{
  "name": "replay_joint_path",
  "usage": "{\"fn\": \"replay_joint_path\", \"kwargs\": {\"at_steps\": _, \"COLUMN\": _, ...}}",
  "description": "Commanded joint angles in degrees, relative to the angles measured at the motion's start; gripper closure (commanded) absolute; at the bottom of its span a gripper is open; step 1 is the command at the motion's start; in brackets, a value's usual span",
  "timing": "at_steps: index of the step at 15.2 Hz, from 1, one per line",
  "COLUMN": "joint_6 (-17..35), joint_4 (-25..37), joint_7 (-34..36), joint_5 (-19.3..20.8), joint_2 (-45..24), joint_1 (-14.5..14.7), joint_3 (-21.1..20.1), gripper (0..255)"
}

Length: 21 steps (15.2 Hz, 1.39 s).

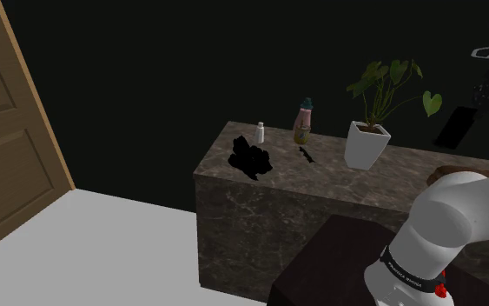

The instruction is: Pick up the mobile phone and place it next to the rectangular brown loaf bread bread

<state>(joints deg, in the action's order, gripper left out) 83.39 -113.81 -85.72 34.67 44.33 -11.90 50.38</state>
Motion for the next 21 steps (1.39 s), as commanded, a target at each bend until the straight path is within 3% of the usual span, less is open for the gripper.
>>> {"fn": "replay_joint_path", "kwargs": {"at_steps": 1, "joint_6": 0.58, "joint_4": -0.75, "joint_7": -0.70, "joint_5": 0.76, "joint_2": 0.61, "joint_1": -0.42, "joint_3": 0.77, "gripper": 255}}
{"fn": "replay_joint_path", "kwargs": {"at_steps": 21, "joint_6": 13.00, "joint_4": -15.35, "joint_7": 2.20, "joint_5": 6.49, "joint_2": 3.97, "joint_1": -2.21, "joint_3": 7.13, "gripper": 255}}
